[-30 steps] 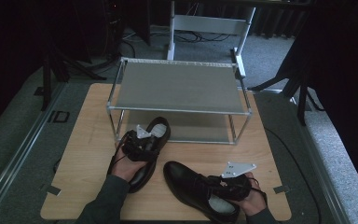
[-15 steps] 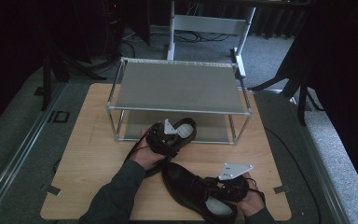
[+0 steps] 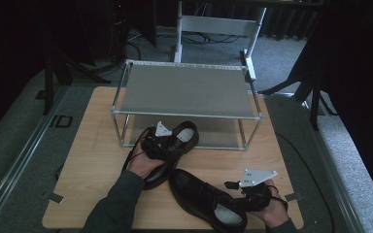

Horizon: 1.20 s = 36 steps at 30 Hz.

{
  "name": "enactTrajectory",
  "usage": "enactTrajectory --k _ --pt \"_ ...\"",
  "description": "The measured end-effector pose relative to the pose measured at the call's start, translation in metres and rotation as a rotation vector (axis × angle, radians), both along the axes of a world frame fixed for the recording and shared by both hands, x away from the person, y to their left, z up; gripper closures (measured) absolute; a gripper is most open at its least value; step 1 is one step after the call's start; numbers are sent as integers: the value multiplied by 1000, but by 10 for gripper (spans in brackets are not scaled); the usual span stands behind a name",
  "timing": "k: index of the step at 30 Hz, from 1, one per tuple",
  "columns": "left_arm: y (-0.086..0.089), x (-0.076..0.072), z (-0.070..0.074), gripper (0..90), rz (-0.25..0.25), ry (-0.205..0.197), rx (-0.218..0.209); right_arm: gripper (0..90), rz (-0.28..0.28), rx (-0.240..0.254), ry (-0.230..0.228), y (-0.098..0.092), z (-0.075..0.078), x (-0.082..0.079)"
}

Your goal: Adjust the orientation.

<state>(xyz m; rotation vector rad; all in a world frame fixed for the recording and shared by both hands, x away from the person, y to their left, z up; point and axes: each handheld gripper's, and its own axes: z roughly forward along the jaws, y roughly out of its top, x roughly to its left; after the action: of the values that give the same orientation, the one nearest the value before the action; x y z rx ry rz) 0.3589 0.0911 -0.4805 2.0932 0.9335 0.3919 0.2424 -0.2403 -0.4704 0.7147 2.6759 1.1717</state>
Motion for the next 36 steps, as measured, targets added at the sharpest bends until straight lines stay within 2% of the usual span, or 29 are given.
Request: enactTrajectory --k 1,2,3,4,5,6,7,8,9,11,12,13,14,15,16,17,18,19,20,21,22,23,24,27,28,32,34,35,36 --pt "7 -8 4 150 13 -9 -5 478 5 1 -8 -5 5 -3" --pt "7 -8 4 151 13 -9 -5 478 5 1 -8 -5 5 -3" --pt "12 -14 5 151 22 -7 -14 480 9 9 -12 -7 7 -3" --pt "21 -24 4 150 43 -8 -19 486 10 83 -14 -15 14 -3" --pt "21 -24 4 149 43 -8 -19 486 10 83 -14 -15 14 -3" --pt "27 -30 2 149 54 -3 -28 487 2 103 -20 -17 16 -2" --pt "36 -43 -5 135 78 8 -17 482 -37 129 -38 -22 22 2" --pt "41 -50 -10 128 90 18 -14 479 -44 130 -44 -22 23 4" --pt "41 -50 -10 113 90 18 -14 479 -44 130 -44 -22 23 4" --pt "51 -66 -22 80 129 37 18 472 -69 130 -55 -19 23 12" --pt "55 -71 -26 80 138 49 5 472 -69 130 -55 -19 23 12" --pt "63 -83 -38 63 162 89 -5 470 -90 125 -58 -16 21 16" --pt "66 -89 -43 40 173 103 -3 471 -94 121 -61 -14 20 19" --pt "66 -89 -43 40 173 103 -3 471 -94 121 -61 -14 20 19" --pt "71 -94 -49 40 165 132 -19 475 -101 114 -60 -12 19 21" --pt "72 -96 -53 40 169 149 -14 477 -105 102 -57 -8 17 26" --pt "72 -98 -58 35 166 163 11 478 -109 95 -55 -6 16 28" --pt "70 -99 -62 37 151 181 42 477 -110 87 -57 -3 14 31" --pt "70 -99 -62 44 151 181 42 477 -110 87 -57 -3 14 31" --pt "66 -98 -66 66 137 181 76 476 -112 91 -67 4 14 39" --pt "66 -98 -66 91 137 181 76 476 -117 89 -68 6 14 41" --pt "65 -98 -68 91 144 172 106 476 -117 89 -68 6 14 41" --pt "65 -96 -69 111 135 185 92 476 -119 92 -77 10 15 46" --pt "67 -93 -68 149 119 192 92 480 -118 75 -85 14 15 54" --pt "70 -92 -66 153 128 187 102 485 -121 63 -85 17 14 56" --pt "80 -86 -65 236 162 186 94 494 -113 37 -96 25 13 64" --pt "87 -80 -64 294 163 205 78 498 -118 32 -99 27 13 67" --pt "90 -78 -64 294 164 204 67 502 -117 29 -105 29 13 69" --pt "95 -72 -63 364 183 200 54 502 -128 26 -107 33 13 76"
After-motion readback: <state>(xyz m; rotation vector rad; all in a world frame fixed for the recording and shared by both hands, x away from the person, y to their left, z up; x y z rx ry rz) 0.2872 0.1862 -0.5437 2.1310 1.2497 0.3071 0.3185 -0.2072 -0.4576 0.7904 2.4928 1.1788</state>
